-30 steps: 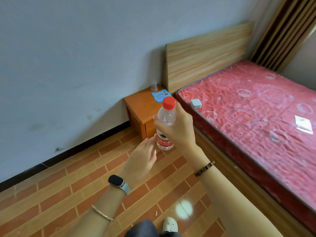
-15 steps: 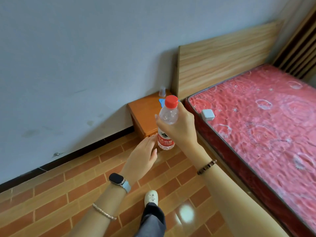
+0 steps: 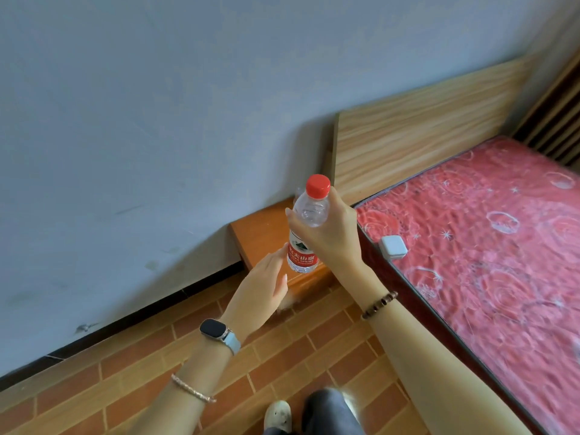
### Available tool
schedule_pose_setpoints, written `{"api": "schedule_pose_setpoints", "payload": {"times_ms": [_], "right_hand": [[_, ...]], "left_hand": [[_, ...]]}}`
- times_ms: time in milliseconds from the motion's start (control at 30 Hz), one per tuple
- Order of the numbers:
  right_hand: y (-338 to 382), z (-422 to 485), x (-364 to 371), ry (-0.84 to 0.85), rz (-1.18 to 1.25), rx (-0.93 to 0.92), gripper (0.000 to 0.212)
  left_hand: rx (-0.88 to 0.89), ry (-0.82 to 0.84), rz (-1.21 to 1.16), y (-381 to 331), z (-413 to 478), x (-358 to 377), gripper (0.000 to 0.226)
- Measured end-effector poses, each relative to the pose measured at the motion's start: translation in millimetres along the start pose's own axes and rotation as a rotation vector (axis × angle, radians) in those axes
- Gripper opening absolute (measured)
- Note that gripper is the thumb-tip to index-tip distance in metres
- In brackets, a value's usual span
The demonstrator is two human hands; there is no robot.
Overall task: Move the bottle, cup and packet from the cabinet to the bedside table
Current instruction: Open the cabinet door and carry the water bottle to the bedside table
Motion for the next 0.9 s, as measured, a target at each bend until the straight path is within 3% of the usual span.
{"api": "schedule_pose_setpoints", "payload": {"times_ms": [233, 567, 900], "right_hand": [[-46, 75, 66, 0.113, 0.036, -0.014, 0.049], [-111, 153, 186, 0.389, 0.132, -0.022, 0.044], [-181, 148, 308, 0.55, 0.181, 0.015, 0.045]], "left_hand": [[-0.141, 0.0, 0.023, 45, 72, 36, 0.059], [-0.439, -0.14, 0.022, 128, 153, 71, 0.052], [-0.567, -0.084, 0.045, 232, 170, 126, 0.067]]}}
Point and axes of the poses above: each hand's wrist, its own z-axis towards the middle knuckle, its own x-axis out of the palm, y = z × x, the point moved 7 cm from there along z, towards the middle knuckle, and after that the axes turned 9 degrees about -y, right-handed, at the moved point
